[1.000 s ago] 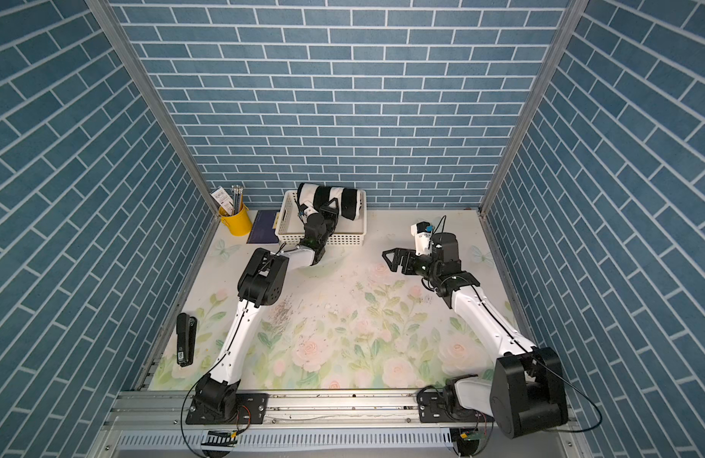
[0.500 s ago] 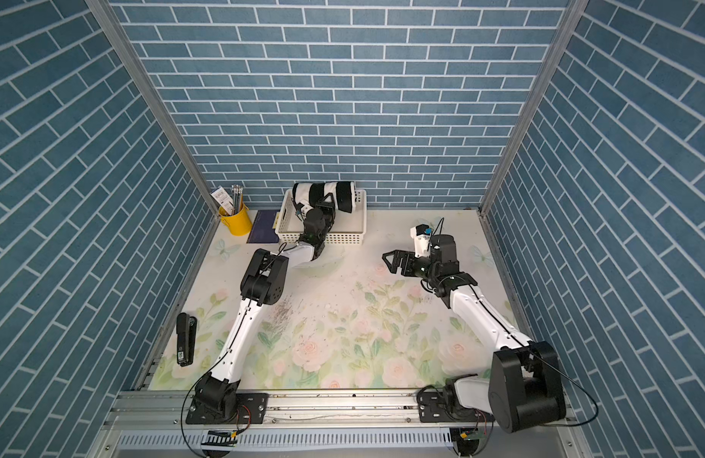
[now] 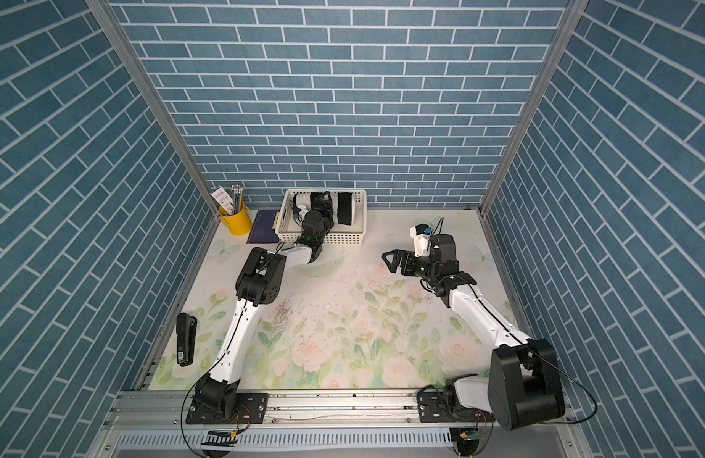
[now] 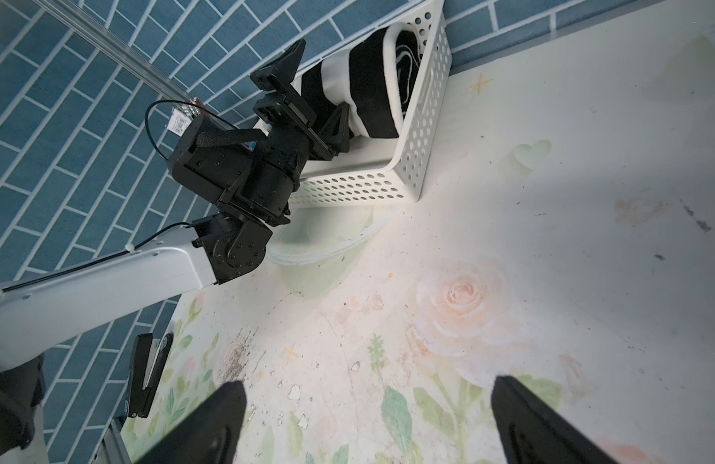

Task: Roll up the pillowcase
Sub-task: Place the pillowcase in the bin.

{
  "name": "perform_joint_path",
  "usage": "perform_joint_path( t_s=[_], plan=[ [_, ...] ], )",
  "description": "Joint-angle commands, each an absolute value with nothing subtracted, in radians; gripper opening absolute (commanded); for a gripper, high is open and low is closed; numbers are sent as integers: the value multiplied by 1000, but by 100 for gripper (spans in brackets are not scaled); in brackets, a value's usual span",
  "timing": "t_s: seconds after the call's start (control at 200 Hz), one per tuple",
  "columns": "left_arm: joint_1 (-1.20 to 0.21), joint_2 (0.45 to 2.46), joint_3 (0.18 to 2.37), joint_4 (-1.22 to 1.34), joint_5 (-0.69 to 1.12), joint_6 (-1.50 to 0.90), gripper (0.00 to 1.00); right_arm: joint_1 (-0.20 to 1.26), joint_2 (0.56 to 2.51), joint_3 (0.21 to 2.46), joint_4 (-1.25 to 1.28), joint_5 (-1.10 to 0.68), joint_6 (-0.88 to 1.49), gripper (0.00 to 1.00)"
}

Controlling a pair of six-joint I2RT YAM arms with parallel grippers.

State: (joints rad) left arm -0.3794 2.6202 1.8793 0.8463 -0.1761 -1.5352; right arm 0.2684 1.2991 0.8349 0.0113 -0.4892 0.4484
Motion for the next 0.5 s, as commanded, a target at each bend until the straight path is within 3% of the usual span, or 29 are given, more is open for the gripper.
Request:
perform_joint_path(
  t_s=[0.0, 0.25, 0.495],
  plan=[
    [-386, 2538, 1809, 841, -194, -1516, 100, 272, 1304, 848, 32, -482, 458, 100],
    [-416, 2309, 1598, 848, -192, -1470, 100, 271, 1288, 867, 32, -416, 409, 100],
    [-424, 1980, 1330, 735, -108, -1199, 100, 270, 1204, 778, 142, -114, 330, 100]
  ],
)
